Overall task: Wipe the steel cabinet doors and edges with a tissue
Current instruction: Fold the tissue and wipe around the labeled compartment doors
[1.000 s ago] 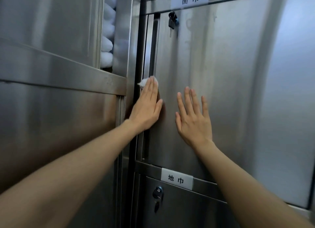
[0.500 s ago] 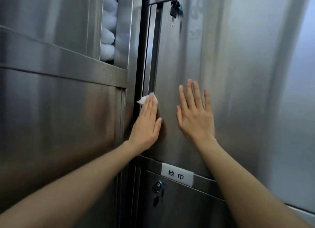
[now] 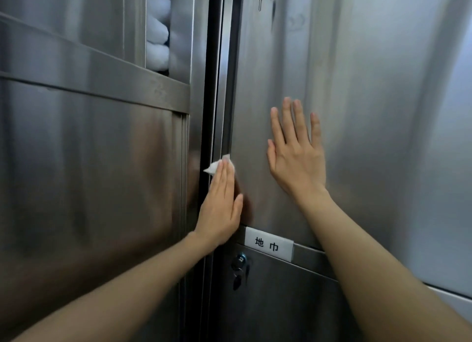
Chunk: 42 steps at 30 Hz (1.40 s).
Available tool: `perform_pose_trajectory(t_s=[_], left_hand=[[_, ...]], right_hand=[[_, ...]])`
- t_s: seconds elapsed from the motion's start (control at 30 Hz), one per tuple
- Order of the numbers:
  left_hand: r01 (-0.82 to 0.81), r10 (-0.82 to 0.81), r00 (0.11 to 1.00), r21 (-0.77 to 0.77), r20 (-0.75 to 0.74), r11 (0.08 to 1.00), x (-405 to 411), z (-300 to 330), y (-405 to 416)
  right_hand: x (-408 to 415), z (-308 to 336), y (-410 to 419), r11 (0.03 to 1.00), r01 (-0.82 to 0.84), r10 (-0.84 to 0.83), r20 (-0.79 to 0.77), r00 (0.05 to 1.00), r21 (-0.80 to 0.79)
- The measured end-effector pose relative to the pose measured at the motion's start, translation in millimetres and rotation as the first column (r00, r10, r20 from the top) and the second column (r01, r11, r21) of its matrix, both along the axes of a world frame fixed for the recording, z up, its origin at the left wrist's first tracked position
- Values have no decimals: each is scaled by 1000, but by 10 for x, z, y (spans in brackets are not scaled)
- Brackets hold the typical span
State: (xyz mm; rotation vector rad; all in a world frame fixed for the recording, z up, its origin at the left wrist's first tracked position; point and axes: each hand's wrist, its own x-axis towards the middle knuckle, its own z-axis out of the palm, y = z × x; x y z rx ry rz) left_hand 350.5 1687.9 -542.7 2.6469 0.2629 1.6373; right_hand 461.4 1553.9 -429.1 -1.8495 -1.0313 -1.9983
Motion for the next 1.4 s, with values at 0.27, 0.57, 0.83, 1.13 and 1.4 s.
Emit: perform_pose_trajectory(t_s=[0.27,0.57,0.83,1.13,1.4], left_hand=[[-32,29,997,45,66,998,137,1124,149],[8,-7,1000,18,-9,1000,-51,-606,23],[-16,11,996,57,86,998,137,607,153],[-29,35,997,85,-69,996,-47,-42,87],[-5,11,998,96,-70,995,-72,-189,56]], right_hand=[[11,5,2,1000,-3,3,7,1000,-3],[8,-6,-9,1000,-4,4,-15,1000,-13],[-4,-5,-4,1000,-3,3,1,1000,-8],[-7,-2,-11,1000,-8,8,-7,1000,-11],[-13,1,-3,1000,-9,9,-2,1000,-7]])
